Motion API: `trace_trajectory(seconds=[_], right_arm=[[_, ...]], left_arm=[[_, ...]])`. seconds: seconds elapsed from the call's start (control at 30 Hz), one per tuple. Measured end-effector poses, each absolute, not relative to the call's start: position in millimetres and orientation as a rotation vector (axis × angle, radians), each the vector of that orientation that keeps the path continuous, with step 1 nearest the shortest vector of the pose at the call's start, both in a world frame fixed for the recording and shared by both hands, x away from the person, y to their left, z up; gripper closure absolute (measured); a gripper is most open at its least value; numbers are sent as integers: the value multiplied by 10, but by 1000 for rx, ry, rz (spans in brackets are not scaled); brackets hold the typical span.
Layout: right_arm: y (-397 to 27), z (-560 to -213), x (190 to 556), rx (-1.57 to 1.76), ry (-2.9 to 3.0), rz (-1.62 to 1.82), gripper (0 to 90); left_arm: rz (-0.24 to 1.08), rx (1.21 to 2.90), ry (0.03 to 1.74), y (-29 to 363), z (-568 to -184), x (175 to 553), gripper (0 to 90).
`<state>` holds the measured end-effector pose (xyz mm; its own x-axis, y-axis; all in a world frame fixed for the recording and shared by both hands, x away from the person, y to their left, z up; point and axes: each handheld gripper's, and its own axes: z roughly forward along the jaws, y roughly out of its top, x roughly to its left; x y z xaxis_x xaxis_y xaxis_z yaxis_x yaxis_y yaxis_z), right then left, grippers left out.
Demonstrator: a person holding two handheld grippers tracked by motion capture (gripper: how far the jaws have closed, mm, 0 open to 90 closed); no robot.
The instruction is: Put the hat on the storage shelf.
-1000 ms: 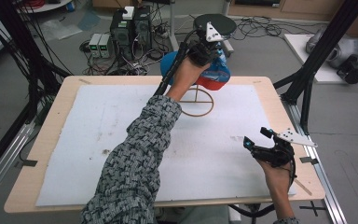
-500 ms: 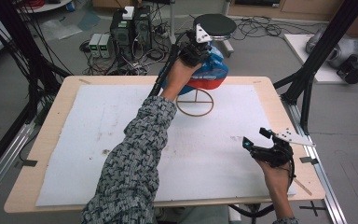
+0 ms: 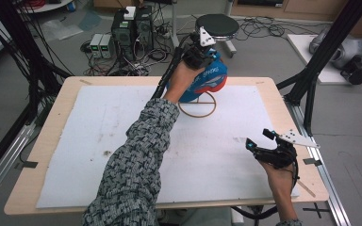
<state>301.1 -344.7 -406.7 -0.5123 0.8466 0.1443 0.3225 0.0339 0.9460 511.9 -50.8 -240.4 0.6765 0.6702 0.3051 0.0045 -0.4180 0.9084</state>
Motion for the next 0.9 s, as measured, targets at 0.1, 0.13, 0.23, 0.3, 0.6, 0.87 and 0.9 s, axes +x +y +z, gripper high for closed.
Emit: trace_trajectory(seconds=[0.1,0.13,0.23,0.3,0.6,0.87,0.9], right_arm=[[-3444,-4069,3012,1179,1855,1490,110],[-3443,-4068,3012,1176,1855,1488,110],[-3443,-4070,3011,1177,1855,1488,110],[-3439,-4071,3009,1180,1857,1486,111],[-3444,-4085,3010,1180,1861,1471,110],[-3429,-4107,3025,1184,1871,1450,110],[-3427,-4111,3031,1180,1873,1445,110]], left_arm=[[813,1857,534,-467,-2381,5113,659],[806,1851,538,-445,-2373,5109,651],[808,1842,541,-372,-2349,5093,624],[804,1832,550,-308,-2332,5078,599],[807,1795,591,79,-2296,4991,544],[813,1766,645,591,-2308,4886,512],[818,1763,653,664,-2311,4868,509]])
